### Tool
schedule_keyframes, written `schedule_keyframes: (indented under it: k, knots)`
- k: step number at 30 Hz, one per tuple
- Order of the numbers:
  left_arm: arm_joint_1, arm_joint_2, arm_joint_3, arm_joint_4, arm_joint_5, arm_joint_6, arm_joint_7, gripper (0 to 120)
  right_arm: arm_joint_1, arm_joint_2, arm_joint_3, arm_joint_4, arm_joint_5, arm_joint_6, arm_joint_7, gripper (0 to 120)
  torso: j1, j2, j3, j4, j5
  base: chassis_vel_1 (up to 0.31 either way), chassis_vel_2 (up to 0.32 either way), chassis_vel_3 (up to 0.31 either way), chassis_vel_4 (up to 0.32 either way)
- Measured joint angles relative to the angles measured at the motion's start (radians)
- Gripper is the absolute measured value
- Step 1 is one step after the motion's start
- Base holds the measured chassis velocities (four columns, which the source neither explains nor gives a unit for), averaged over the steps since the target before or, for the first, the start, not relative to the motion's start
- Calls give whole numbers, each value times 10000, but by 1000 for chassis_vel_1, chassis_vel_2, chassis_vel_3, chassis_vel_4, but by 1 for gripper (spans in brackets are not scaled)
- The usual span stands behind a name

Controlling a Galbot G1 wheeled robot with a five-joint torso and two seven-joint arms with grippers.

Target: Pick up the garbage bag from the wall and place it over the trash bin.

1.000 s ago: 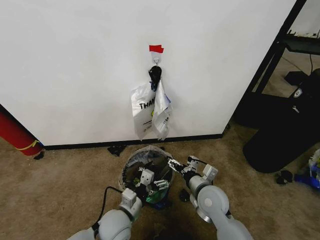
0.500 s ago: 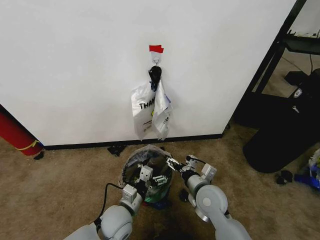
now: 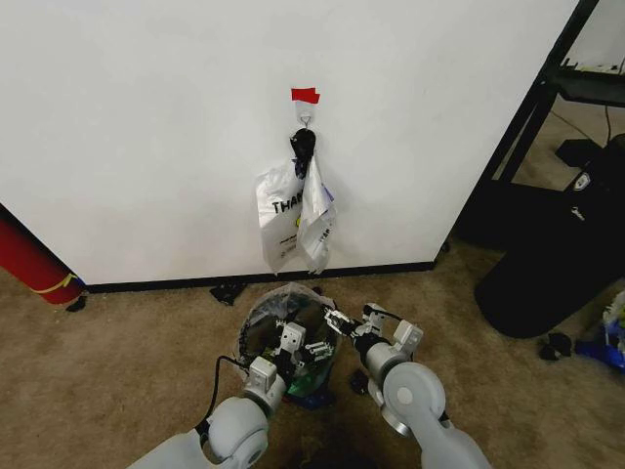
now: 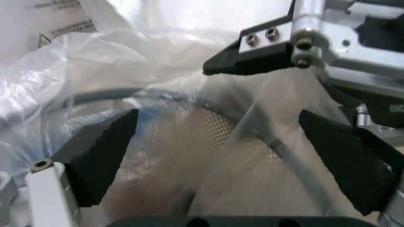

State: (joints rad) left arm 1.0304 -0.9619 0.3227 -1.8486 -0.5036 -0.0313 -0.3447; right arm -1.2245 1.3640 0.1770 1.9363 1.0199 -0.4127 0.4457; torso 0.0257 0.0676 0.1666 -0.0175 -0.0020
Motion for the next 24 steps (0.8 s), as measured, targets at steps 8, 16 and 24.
schedule_keyframes:
  k: [8,16,24]
  knots:
    - [-134,-221,99,145,-111,21,-94,100,-79,58,29,66,170,15,-13,100,0,0,0,0,1,0,0,0,0]
    - [308,450,-352,-831,-122,115,-113,100,-402,-145,33,376,-679,311,-545,100,0,0,0,0,0,0,0,0,0]
    - [1657,808,-1536,-1942,97,-228,-27,100,-798,-341,125,755,-3289,1999,-1633,100,0,0,0,0,2,0,0,0,0]
